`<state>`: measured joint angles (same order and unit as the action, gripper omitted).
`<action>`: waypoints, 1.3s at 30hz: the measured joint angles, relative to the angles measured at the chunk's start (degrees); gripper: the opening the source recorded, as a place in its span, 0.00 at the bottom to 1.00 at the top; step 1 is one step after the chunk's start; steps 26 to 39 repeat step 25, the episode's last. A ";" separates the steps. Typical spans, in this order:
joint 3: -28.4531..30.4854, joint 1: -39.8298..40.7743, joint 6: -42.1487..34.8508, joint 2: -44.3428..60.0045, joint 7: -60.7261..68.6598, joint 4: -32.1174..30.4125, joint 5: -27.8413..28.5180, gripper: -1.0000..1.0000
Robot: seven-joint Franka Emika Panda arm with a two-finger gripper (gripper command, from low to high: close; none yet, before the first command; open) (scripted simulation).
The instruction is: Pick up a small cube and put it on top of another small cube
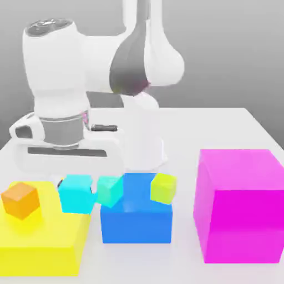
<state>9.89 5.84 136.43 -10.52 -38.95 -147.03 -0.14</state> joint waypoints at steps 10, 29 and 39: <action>-4.51 2.96 -4.83 -18.02 -10.06 -13.05 3.00 0.00; -5.04 3.53 -0.18 -15.47 -10.43 -15.16 3.17 1.00; -5.04 3.53 -0.18 -15.47 -10.43 -15.16 3.17 1.00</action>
